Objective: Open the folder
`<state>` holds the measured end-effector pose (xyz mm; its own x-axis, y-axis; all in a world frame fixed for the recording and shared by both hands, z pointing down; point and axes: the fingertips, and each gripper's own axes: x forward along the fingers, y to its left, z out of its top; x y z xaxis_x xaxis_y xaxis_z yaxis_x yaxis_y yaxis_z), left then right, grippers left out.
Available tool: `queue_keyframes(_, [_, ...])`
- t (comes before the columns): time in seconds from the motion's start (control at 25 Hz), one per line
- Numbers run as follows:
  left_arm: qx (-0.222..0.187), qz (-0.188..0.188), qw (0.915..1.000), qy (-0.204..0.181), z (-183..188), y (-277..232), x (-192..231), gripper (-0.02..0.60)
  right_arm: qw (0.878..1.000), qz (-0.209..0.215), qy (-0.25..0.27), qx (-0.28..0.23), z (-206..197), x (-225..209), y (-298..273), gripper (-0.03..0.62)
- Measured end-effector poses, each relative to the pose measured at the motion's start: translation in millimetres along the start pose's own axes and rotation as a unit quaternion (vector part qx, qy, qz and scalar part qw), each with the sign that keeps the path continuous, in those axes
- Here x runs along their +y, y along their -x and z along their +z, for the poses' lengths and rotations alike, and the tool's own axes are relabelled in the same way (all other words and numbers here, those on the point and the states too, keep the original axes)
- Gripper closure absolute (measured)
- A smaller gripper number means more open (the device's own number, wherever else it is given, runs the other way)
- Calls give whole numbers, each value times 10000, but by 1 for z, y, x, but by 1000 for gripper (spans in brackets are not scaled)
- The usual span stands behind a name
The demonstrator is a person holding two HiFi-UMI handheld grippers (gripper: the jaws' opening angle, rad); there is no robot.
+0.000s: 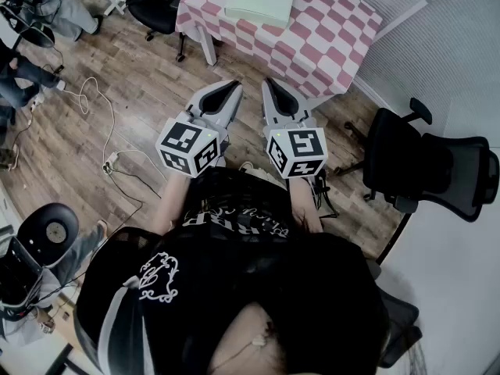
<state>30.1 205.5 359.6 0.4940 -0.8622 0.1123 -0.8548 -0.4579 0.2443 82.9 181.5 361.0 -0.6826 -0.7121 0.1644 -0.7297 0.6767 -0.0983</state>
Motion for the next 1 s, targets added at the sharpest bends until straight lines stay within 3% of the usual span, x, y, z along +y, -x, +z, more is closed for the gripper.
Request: queue_keyframes(1.0, [171, 54, 9998, -28, -5, -30, -2, 549, 9993, 29, -365, -55, -6, -38, -5, 572])
